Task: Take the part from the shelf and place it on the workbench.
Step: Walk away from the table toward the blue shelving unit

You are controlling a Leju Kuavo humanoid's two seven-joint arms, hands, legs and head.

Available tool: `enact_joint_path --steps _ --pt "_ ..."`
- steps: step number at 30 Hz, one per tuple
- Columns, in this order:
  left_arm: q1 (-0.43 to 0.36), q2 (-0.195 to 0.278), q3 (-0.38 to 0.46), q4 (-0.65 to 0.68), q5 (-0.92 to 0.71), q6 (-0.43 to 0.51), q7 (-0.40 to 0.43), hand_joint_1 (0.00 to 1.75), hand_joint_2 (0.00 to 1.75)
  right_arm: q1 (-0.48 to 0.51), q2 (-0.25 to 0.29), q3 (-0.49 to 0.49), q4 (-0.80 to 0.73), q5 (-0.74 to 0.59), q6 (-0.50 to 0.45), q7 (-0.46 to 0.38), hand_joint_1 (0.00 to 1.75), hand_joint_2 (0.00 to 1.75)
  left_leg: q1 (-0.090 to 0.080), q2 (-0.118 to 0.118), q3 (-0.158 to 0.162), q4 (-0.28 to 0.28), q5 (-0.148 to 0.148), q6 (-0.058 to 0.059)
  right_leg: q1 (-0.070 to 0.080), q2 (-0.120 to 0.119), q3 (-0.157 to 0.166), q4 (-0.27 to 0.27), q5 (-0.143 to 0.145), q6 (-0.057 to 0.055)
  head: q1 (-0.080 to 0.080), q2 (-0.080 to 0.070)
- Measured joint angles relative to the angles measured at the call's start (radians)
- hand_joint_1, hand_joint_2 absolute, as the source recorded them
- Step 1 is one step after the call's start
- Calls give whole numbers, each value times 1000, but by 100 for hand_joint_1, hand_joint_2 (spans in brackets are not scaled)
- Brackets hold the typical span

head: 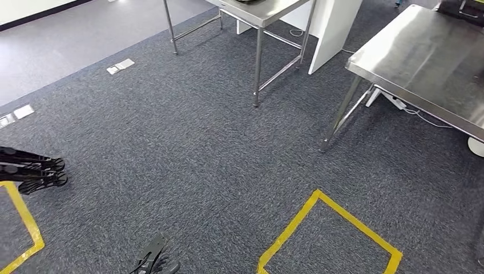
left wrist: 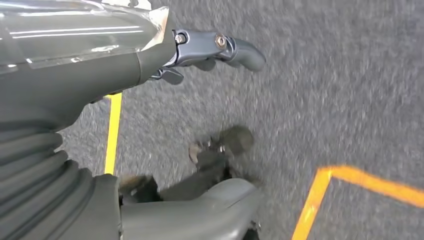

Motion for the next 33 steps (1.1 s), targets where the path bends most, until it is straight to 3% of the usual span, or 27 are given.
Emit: enact_joint_path --steps 2,3,5,6,8,10,11,13,15,17,18,19,21,23,25,26,28,30,32,33 --pt "18 0 1 -25 -35 3 9 0 175 5 -8 -14 2 -36 14 -30 0 0 -2 -29 -2 1 1 2 0 12 -40 79 -20 5 0 0" --pt "30 1 2 -38 -50 4 12 0 175 7 -12 -25 3 -55 23 -46 0 0 -2 -44 -2 1 1 1 0 15 -33 62 -5 13 0 0" --pt "52 2 6 -67 -84 0 14 0 175 9 -16 -51 4 -90 44 -76 0 0 -2 -73 -3 5 2 -1 -4 38 25 -65 54 29 1 0" --pt "64 3 10 -86 -105 -3 15 0 175 9 -18 -63 4 -104 56 -86 0 0 -4 -86 -4 8 1 -4 -5 55 53 -130 80 31 1 0" --pt "92 5 22 -143 -151 -7 19 0 175 8 -20 -89 6 -134 86 -99 0 0 -7 -106 -8 13 0 -12 -5 75 80 -195 101 23 1 0" --pt "127 10 35 -212 -191 -8 33 0 175 7 -22 -114 7 -156 117 -106 0 0 -7 -122 -11 13 1 -23 -5 58 87 -198 103 9 0 0" --pt "146 13 42 -245 -205 -8 41 0 175 6 -23 -125 7 -161 127 -107 0 0 -6 -112 -15 19 -3 -28 -7 48 91 -200 105 2 1 0" --pt "176 15 55 -297 -220 -8 51 0 175 8 -24 -142 7 -165 138 -107 0 0 -5 -61 -42 76 -41 -36 -12 25 96 -205 109 -14 -3 0" --pt "193 15 65 -333 -228 -7 51 0 175 12 -26 -153 8 -164 143 -104 0 0 -2 -10 -101 200 -108 -45 -8 -3 97 -205 107 -23 -7 0" --pt "211 15 73 -358 -232 -6 47 0 175 15 -29 -159 8 -160 144 -99 0 0 4 4 -147 294 -139 -52 -6 -33 97 -205 104 -27 -7 0" --pt "223 15 76 -368 -233 -6 45 0 175 14 -30 -161 9 -159 145 -97 0 0 8 10 -147 293 -129 -55 -6 -46 98 -205 102 -28 -7 0" --pt "235 15 79 -377 -233 -5 43 0 175 13 -31 -163 9 -158 146 -94 0 0 11 20 -125 254 -103 -56 -6 -58 100 -205 100 -26 -7 0" --pt "248 15 85 -394 -234 -4 39 0 175 13 -32 -166 9 -156 149 -90 0 0 14 72 -52 123 -48 -58 -2 -82 106 -203 92 -18 -8 0" --pt "252 15 88 -408 -235 -2 36 0 175 13 -35 -167 9 -150 151 -88 0 0 10 106 -9 44 -27 -51 7 -106 111 -203 82 -6 -5 0" --pt "261 16 90 -415 -235 2 34 0 175 9 -37 -167 9 -144 153 -88 0 0 2 84 -6 35 -28 -37 11 -132 122 -207 75 6 0 0" --pt "269 17 91 -417 -234 4 33 0 175 6 -37 -167 9 -141 153 -88 0 0 0 71 -6 32 -26 -29 8 -131 126 -205 71 12 0 0" --pt "281 19 92 -420 -233 5 33 0 175 4 -37 -167 9 -136 154 -88 0 0 1 45 -6 25 -17 -12 2 -79 112 -161 42 16 1 0" --pt "284 20 93 -424 -232 5 32 0 175 5 -36 -167 10 -132 155 -89 0 0 1 16 -9 23 -12 -2 -1 -12 53 -42 -14 8 2 0" --pt "286 20 93 -424 -231 5 32 0 175 6 -36 -167 10 -128 155 -90 0 0 -2 -18 -10 23 -11 2 0 8 -8 73 -48 7 3 0" --pt "289 20 93 -424 -231 5 32 0 175 6 -36 -167 10 -125 156 -89 0 0 -3 -36 -10 24 -11 2 1 12 -17 84 -42 13 3 0"
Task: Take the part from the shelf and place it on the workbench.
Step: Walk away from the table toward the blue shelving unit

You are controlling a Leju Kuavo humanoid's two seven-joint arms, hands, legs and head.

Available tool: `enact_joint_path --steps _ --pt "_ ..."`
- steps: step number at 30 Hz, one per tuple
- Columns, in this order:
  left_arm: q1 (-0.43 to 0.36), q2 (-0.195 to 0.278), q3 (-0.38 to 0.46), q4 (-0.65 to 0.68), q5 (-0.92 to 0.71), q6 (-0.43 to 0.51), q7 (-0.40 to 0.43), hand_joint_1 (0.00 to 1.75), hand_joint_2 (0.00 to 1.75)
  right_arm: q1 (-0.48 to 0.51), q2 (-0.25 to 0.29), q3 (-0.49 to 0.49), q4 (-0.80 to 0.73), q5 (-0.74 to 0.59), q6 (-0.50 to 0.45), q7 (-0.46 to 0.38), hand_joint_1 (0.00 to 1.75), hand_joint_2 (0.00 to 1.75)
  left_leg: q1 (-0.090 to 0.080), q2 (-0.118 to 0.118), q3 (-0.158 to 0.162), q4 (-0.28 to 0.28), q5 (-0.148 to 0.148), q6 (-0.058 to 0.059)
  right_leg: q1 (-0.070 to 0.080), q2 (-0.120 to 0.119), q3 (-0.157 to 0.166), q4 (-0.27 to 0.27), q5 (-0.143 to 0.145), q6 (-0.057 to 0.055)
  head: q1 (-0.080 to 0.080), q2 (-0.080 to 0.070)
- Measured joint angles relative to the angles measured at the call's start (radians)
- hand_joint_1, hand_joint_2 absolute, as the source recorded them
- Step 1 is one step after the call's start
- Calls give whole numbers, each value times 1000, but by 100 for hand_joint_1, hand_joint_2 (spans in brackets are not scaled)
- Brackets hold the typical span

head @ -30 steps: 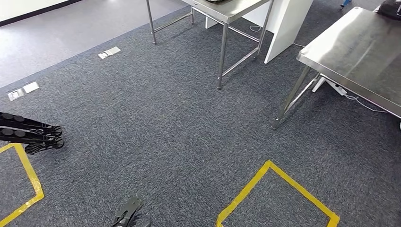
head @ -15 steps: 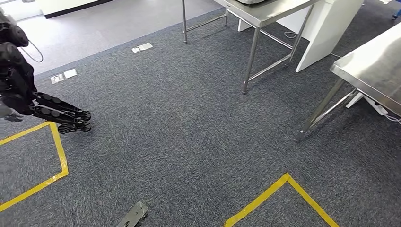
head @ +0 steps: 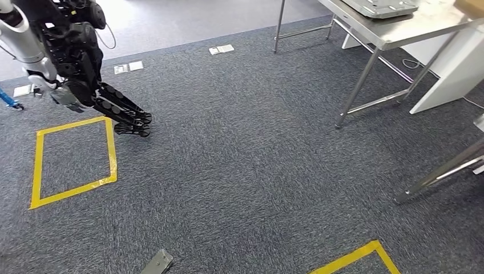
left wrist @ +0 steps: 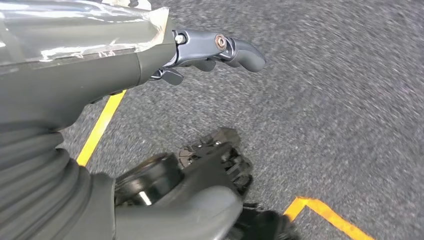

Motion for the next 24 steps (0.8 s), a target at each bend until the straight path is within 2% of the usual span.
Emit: enact_joint_path --steps 1,2,3,4,5,6,8,9,10,12,13,14,15,16,17,19,20,21,23,24 --pt "3 0 0 0 0 0 0 0 175 1 -1 0 0 2 0 0 0 0 -1 -18 1 0 0 0 -1 5 9 -30 24 8 0 0" --pt "5 0 0 0 0 0 0 0 175 2 -1 0 0 4 0 0 0 0 -1 -35 3 1 0 -1 -3 16 33 -92 57 16 0 0" --pt "7 0 0 0 0 0 0 0 175 3 -2 0 0 6 0 0 0 0 -1 -51 4 1 0 -2 -5 39 59 -163 90 22 1 0" --pt "9 0 0 0 0 1 0 0 175 3 -2 0 0 8 0 0 0 0 -3 -64 4 3 0 -5 -7 58 80 -221 115 21 1 0" --pt "11 0 1 0 0 2 -1 0 175 2 -3 1 1 10 0 0 0 0 -5 -74 3 4 -1 -9 -8 72 91 -256 129 16 1 0" --pt "14 0 2 0 0 2 -1 0 175 1 -3 1 1 12 0 0 0 0 -6 -84 1 4 0 -14 -6 76 96 -270 134 7 1 0" --pt "20 0 6 1 0 3 -2 0 175 -2 -2 2 1 15 0 0 0 0 -3 -96 -4 4 2 -25 -5 53 103 -273 138 -13 0 0" --pt "24 0 7 1 0 3 -2 0 175 -4 -2 2 1 15 0 0 0 0 -3 -79 -9 13 -5 -29 -7 42 107 -276 141 -21 0 0" --pt "26 0 8 1 0 3 -1 0 175 -3 -3 2 1 16 0 -1 0 0 -3 -50 -21 37 -22 -34 -9 29 109 -279 144 -30 -2 0" --pt "25 0 12 1 1 2 -1 0 175 0 -3 2 1 17 0 -1 0 0 -1 18 -71 141 -85 -42 -7 0 110 -281 144 -41 -6 0" --pt "23 0 14 1 2 2 -1 0 175 2 -4 2 1 17 0 -1 0 0 2 33 -102 207 -117 -47 -4 -16 110 -281 143 -45 -8 0" --pt "23 0 15 2 4 0 0 0 175 3 -4 2 1 18 0 -1 0 0 5 39 -127 258 -135 -51 -3 -31 109 -281 142 -46 -7 0" --pt "23 0 16 3 6 -1 1 0 175 4 -5 2 1 19 0 -1 0 0 8 43 -136 278 -135 -54 -2 -46 107 -281 141 -47 -8 0" --pt "24 0 17 5 7 -3 2 0 175 4 -5 2 1 19 0 -1 0 0 12 48 -126 262 -118 -57 -2 -60 106 -281 139 -47 -8 0" --pt "25 0 18 8 8 -6 2 0 175 3 -5 2 1 19 0 -2 0 0 15 58 -95 208 -90 -58 -2 -73 106 -281 137 -46 -8 0" --pt "22 -1 21 11 10 -10 2 0 175 2 -5 2 1 20 -1 -2 0 0 17 107 -20 75 -42 -58 2 -95 114 -279 129 -37 -8 0" --pt "19 -1 23 13 11 -12 1 0 175 2 -6 3 1 22 -2 -2 0 0 16 124 4 34 -31 -54 6 -105 118 -279 125 -31 -6 0" --pt "16 -2 24 16 13 -13 0 0 175 1 -6 3 1 24 -3 -2 0 0 12 132 13 17 -30 -49 9 -115 125 -279 122 -25 -4 0" --pt "14 -2 26 23 17 -14 -3 0 175 -2 -6 4 1 30 -5 -2 0 0 4 107 13 14 -27 -35 10 -136 134 -283 118 -12 -1 0" --pt "15 -3 27 27 19 -15 -4 0 175 -4 -6 5 1 32 -5 -2 0 0 3 95 14 9 -23 -27 7 -133 137 -280 114 -7 -1 0"
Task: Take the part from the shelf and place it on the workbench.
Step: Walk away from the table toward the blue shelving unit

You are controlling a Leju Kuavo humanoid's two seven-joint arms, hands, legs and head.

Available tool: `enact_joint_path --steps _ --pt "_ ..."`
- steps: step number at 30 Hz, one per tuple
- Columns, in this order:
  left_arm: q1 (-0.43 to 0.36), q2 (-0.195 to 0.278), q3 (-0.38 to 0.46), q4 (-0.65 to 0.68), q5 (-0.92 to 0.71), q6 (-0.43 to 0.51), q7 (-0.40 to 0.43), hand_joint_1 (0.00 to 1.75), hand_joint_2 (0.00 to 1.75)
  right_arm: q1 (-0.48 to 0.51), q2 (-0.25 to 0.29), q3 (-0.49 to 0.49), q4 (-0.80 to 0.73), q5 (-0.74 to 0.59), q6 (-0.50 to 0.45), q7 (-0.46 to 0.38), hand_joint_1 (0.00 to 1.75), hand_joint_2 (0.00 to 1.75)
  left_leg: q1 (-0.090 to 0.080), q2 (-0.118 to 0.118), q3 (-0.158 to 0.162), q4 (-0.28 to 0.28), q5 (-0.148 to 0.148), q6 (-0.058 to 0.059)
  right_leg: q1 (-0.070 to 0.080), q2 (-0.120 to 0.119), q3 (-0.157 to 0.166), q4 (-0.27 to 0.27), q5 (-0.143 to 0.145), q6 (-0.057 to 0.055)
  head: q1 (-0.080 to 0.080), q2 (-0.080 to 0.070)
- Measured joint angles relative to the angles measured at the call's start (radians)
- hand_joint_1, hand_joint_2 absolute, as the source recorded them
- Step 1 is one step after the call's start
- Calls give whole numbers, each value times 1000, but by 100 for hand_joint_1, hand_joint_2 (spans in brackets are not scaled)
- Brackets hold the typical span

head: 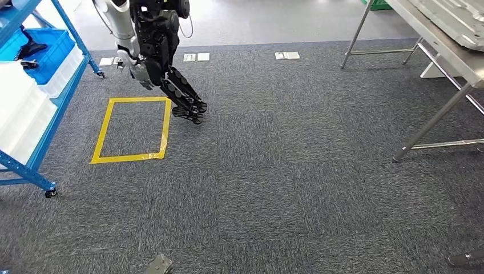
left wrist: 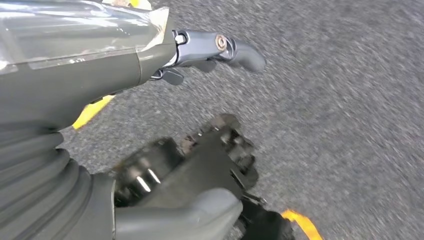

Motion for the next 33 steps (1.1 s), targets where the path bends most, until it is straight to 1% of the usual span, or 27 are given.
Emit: enact_joint_path --steps 2,3,4,5,6,7,8,9,10,12,14,15,16,17,19,20,21,22,23,24,25,27,28,29,30,31,33 --pt "-1 -2 5 8 1 -2 -2 0 175 -1 2 3 0 2 0 -1 0 0 3 -25 2 -11 11 17 -6 51 -21 53 -33 0 2 0" --pt "-2 -4 8 11 1 -3 -3 0 175 -1 2 5 0 2 -1 -2 0 0 5 -37 1 -13 14 22 -10 88 -48 109 -61 -4 2 0" --pt "-5 -5 11 13 2 -3 -3 0 175 -1 3 6 0 2 -1 -2 0 0 4 -51 0 -14 16 25 -11 112 -82 177 -90 -8 4 0" --pt "-6 -6 12 16 2 -3 -3 0 175 -1 4 7 0 2 -1 -3 0 0 3 -67 -1 -14 17 26 -11 123 -114 240 -109 -8 4 0" --pt "-6 -7 13 19 2 -4 -3 0 175 -1 4 8 0 3 -1 -3 0 0 2 -84 -1 -13 17 26 -10 129 -135 274 -114 -5 3 0" --pt "-6 -8 13 22 2 -4 -3 0 175 -1 3 8 0 3 -1 -2 0 0 1 -101 0 -13 17 26 -10 133 -139 271 -101 2 4 0" --pt "-6 -8 14 25 2 -4 -3 0 175 1 3 9 0 3 -2 -2 0 0 1 -119 2 -13 17 25 -10 139 -125 229 -73 11 4 0" --pt "-5 -10 14 27 2 -4 -3 0 175 2 2 10 0 4 -2 -1 0 0 2 -135 3 -12 17 24 -12 154 -97 157 -36 19 4 0" --pt "-6 -11 14 28 2 -4 -3 0 175 4 2 11 0 4 -2 0 0 0 0 -149 3 -11 17 21 -13 172 -71 91 -6 23 4 0" --pt "-6 -12 15 31 2 -3 -3 0 175 3 1 13 1 4 -2 1 0 0 -3 -172 1 -10 17 11 -12 196 -45 14 28 14 4 0" --pt "-4 -12 15 33 2 -4 -4 0 175 1 1 14 1 4 -2 1 0 0 -2 -190 -4 -13 20 -1 -10 182 -40 7 33 -3 3 0" --pt "-2 -12 15 35 2 -5 -4 0 175 -1 2 15 1 4 -2 1 0 0 0 -188 -7 -11 19 -6 -12 171 -38 4 36 -10 3 0" --pt "-1 -12 15 37 2 -8 -4 0 175 -1 2 15 1 4 -2 1 0 0 0 -170 -15 1 10 -10 -14 160 -35 1 40 -19 2 0" --pt "-2 -12 15 39 2 -11 -5 0 175 -1 2 15 1 4 -3 0 0 0 -1 -142 -29 32 -11 -14 -16 148 -35 -2 42 -27 0 0" --pt "-10 -12 16 45 2 -19 -7 0 175 3 2 14 1 3 -4 0 0 0 -1 -79 -83 146 -77 -20 -12 121 -36 -3 42 -38 -5 0" --pt "-15 -12 17 48 2 -21 -8 0 175 5 2 14 1 3 -5 0 0 0 1 -65 -112 210 -105 -23 -9 105 -37 -3 41 -41 -6 0" --pt "-18 -12 18 51 1 -23 -9 0 175 7 2 14 1 3 -5 0 0 0 3 -57 -132 252 -117 -25 -7 90 -38 -2 40 -42 -5 0" --pt "-19 -12 19 55 1 -26 -9 0 175 7 2 14 1 3 -6 0 0 0 5 -51 -135 262 -112 -27 -6 76 -40 -2 39 -43 -6 0" --pt "-19 -12 20 58 1 -28 -9 0 175 7 2 14 1 3 -7 0 0 0 6 -44 -117 231 -90 -28 -6 63 -41 -2 38 -43 -6 0" --pt "-19 -12 21 61 1 -30 -9 0 175 6 2 14 1 4 -8 0 0 0 7 -29 -80 168 -60 -28 -6 50 -41 -2 37 -43 -6 0" --pt "-21 -12 23 63 1 -31 -9 0 175 6 3 14 1 4 -9 0 0 0 6 -3 -40 98 -35 -26 -3 39 -38 -2 34 -41 -7 0" --pt "-25 -12 26 65 0 -33 -10 0 175 6 3 15 1 6 -10 0 0 0 2 30 12 6 -9 -18 2 18 -29 -1 27 -31 -4 0" --pt "-26 -12 29 65 -1 -33 -11 0 175 5 3 15 1 6 -11 0 0 0 -1 32 16 -5 -8 -12 5 8 -25 0 25 -26 -2 0" --pt "-25 -12 32 65 -3 -35 -11 0 175 3 3 15 1 7 -12 0 0 0 -4 18 13 -6 -6 -7 5 -4 -21 -1 24 -21 1 0" --pt "-23 -12 36 64 -6 -35 -10 0 175 1 3 15 1 8 -12 0 0 0 -3 6 13 -10 -2 1 4 -4 -20 0 22 -15 2 0" --pt "-20 -11 39 64 -11 -37 -8 0 175 -1 3 15 1 9 -13 0 0 0 -2 -6 14 -14 3 9 2 15 -23 10 15 -11 2 0" --pt "-19 -12 45 62 -25 -43 -2 0 175 -1 4 15 1 10 -13 0 0 0 3 -30 14 -22 14 23 -3 82 -55 80 -26 -11 3 0"
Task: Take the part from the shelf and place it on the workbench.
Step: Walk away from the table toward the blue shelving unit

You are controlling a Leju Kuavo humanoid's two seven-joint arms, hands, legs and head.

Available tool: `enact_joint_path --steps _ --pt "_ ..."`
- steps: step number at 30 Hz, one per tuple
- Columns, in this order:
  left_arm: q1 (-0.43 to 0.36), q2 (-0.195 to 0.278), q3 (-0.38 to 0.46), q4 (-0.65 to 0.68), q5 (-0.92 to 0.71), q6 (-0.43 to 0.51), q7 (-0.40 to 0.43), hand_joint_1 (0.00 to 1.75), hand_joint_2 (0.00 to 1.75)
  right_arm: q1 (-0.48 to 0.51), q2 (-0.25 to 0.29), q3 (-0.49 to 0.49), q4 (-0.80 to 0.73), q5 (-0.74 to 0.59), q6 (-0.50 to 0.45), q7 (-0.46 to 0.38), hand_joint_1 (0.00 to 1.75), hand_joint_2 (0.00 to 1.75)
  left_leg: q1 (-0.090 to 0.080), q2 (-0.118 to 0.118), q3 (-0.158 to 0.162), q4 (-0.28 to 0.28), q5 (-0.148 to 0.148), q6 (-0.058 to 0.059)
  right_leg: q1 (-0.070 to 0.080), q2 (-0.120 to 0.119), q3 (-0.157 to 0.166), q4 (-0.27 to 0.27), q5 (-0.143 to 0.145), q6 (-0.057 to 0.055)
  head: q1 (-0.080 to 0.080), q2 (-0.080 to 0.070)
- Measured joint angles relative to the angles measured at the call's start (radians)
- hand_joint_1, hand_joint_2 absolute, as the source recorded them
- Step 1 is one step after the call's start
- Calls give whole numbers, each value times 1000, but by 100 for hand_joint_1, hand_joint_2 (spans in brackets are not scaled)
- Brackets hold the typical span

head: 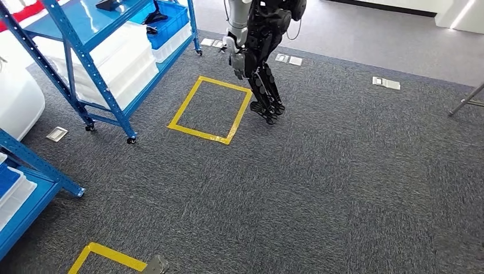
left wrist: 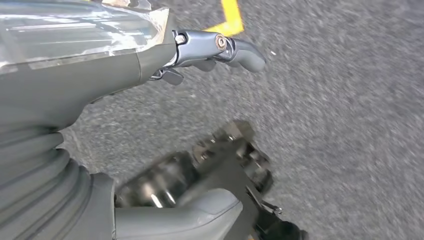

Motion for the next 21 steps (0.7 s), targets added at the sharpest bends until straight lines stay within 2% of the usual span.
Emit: enact_joint_path --steps 1,2,3,4,5,6,7,8,9,10,11,13,14,15,17,18,19,20,21 --pt "-1 -1 4 -1 -7 -4 3 0 175 2 0 0 0 0 0 0 0 0 -1 -14 -2 0 2 3 -2 29 -27 61 -29 -4 1 0" --pt "-1 -2 8 -2 -15 -9 5 0 175 3 0 0 0 1 0 0 0 0 -1 -28 -4 0 3 5 -4 42 -59 127 -55 -6 1 0" --pt "0 -4 14 -2 -24 -15 7 0 175 4 0 0 0 2 0 0 0 0 -1 -44 -6 1 4 6 -5 47 -84 178 -70 -5 1 0" --pt "1 -5 20 -2 -33 -21 9 0 175 5 0 0 0 2 -1 0 0 0 -1 -61 -6 1 5 5 -6 50 -94 196 -69 1 1 0" --pt "2 -6 24 -1 -42 -28 10 0 175 6 -1 0 0 3 -1 0 0 0 0 -77 -5 2 5 4 -9 52 -85 175 -51 11 1 0" --pt "3 -7 29 -1 -48 -33 10 0 175 6 -2 0 0 3 -1 0 0 0 0 -94 -5 3 5 2 -13 60 -59 116 -20 22 1 0" --pt "3 -9 34 -1 -54 -37 10 0 175 7 -3 0 0 4 -1 0 0 0 1 -110 -5 5 5 -1 -19 79 -28 45 10 32 2 0" --pt "3 -10 39 -1 -60 -41 10 0 175 7 -4 0 1 4 -1 0 0 0 0 -124 -7 8 4 -7 -21 95 -3 -16 33 35 3 0" --pt "3 -11 45 -1 -67 -44 10 0 175 6 -4 0 1 4 -1 -1 0 0 -1 -135 -9 10 4 -13 -22 107 13 -55 47 34 3 0" --pt "3 -11 50 -1 -73 -47 9 0 175 5 -4 0 1 4 -1 -2 0 0 -2 -145 -11 10 4 -19 -21 112 17 -69 50 27 4 0" --pt "5 -12 55 -1 -78 -49 9 0 175 4 -4 0 1 5 -1 -2 0 0 -3 -154 -14 9 5 -25 -17 102 20 -70 52 19 4 0" --pt "9 -12 61 0 -82 -51 8 0 175 3 -4 0 1 6 -1 -3 0 0 2 -163 -18 7 9 -32 -20 84 24 -71 56 7 4 0" --pt "12 -13 64 0 -83 -51 9 0 175 2 -5 0 1 7 -1 -3 0 0 2 -145 -22 14 3 -35 -22 76 25 -73 59 1 3 0" --pt "13 -13 67 0 -84 -53 9 0 175 2 -5 0 1 7 -1 -3 0 0 2 -114 -32 37 -13 -37 -23 68 24 -74 61 -5 0 0" --pt "12 -14 73 0 -88 -57 9 0 175 5 -5 0 1 8 -1 -5 0 0 0 -47 -78 136 -73 -43 -18 45 23 -75 61 -16 -7 0" --pt "10 -14 76 0 -90 -60 9 0 175 8 -6 0 1 9 -1 -6 0 0 1 -31 -110 205 -106 -45 -15 29 23 -75 59 -21 -9 0" --pt "9 -15 79 0 -90 -62 9 0 175 10 -6 0 1 10 -1 -7 0 0 2 -25 -137 261 -127 -47 -13 14 22 -75 58 -23 -9 0" --pt "9 -15 81 1 -90 -65 10 0 175 11 -6 0 1 12 -2 -9 0 0 3 -21 -152 293 -133 -48 -12 -1 22 -74 56 -24 -9 0" --pt "11 -16 85 1 -90 -67 9 0 175 11 -7 0 1 13 -2 -11 0 0 3 -17 -148 285 -118 -48 -12 -14 23 -74 55 -25 -9 0"
